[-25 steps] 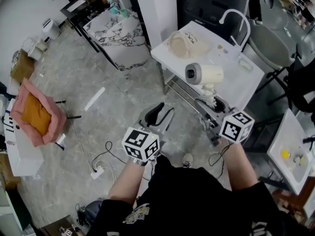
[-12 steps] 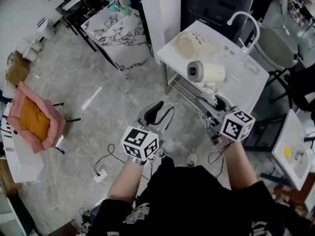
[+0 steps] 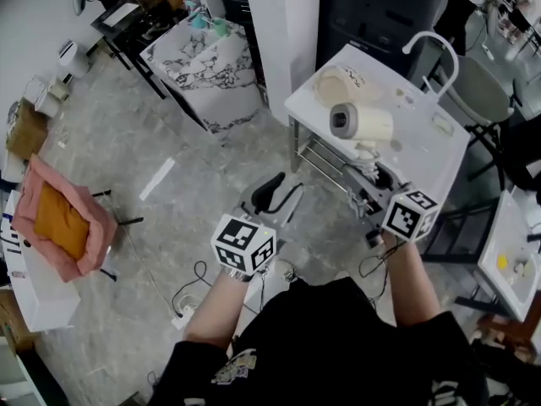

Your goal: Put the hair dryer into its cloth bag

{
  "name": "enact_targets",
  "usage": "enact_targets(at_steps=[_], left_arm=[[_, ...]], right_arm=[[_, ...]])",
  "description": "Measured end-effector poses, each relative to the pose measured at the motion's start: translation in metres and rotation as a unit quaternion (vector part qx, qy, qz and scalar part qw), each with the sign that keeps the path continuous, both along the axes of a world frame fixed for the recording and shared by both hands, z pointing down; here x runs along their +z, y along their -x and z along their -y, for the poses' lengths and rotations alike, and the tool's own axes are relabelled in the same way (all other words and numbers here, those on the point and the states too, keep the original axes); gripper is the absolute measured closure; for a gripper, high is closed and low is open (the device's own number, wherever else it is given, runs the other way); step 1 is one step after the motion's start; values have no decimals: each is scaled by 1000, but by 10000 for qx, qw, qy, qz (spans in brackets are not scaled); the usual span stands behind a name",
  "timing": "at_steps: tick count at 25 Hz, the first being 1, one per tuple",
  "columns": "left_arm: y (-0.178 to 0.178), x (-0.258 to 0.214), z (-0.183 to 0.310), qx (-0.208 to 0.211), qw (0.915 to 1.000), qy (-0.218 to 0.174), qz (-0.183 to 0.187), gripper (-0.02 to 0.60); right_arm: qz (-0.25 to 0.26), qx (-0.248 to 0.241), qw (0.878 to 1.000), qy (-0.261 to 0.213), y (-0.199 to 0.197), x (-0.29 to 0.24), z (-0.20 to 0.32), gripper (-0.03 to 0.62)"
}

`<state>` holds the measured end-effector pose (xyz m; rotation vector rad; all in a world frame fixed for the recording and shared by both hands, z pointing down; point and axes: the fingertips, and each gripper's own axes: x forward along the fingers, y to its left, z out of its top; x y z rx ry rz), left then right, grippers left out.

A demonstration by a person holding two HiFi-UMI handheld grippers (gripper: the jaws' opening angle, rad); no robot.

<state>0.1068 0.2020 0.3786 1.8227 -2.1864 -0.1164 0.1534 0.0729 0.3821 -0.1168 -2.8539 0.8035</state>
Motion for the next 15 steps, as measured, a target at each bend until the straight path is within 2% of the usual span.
enact_targets(at_steps=[15], left_arm=[[53, -2, -8, 101, 9999, -14, 34, 417]], right_arm=[[-7, 86, 10000, -29, 54, -6, -6, 358]])
